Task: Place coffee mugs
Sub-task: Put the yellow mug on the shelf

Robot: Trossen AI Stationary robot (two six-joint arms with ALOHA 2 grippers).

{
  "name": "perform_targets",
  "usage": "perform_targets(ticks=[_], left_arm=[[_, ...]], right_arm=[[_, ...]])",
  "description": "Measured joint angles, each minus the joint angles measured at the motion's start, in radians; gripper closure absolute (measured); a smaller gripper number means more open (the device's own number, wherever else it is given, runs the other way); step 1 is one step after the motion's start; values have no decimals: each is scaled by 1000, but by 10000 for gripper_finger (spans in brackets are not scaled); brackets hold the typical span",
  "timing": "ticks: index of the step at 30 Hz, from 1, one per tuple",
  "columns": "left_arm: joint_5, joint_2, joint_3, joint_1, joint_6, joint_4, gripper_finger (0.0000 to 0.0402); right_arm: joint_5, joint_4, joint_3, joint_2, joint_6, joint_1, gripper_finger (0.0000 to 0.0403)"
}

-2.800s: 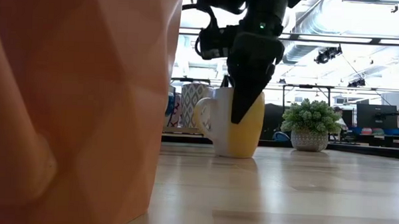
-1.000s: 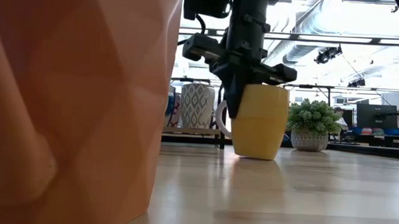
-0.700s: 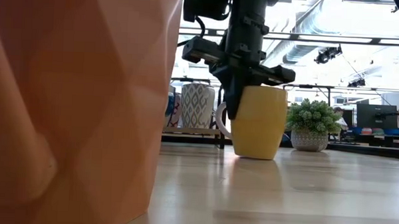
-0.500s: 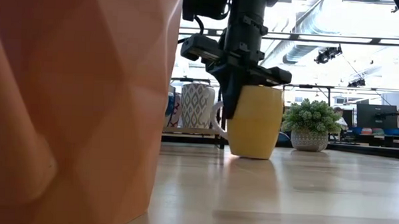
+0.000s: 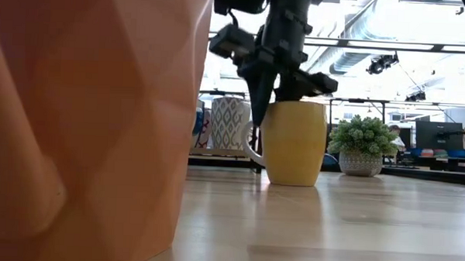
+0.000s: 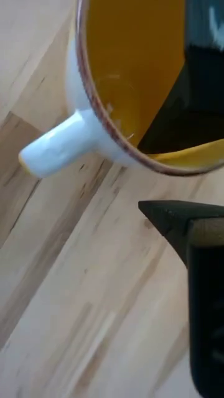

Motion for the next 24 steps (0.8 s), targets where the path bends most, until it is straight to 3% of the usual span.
perform_targets(ticks=[10, 21, 24], left_arm=[[-2, 0, 0, 0, 8, -14, 308], [-2, 0, 0, 0, 8, -35, 308], [-2, 0, 0, 0, 8, -36, 308]], right_arm=[[36, -23, 1, -107, -150, 4, 293], [137, -302, 1, -173, -543, 66, 293], [140, -303, 1, -174, -638, 74, 293]])
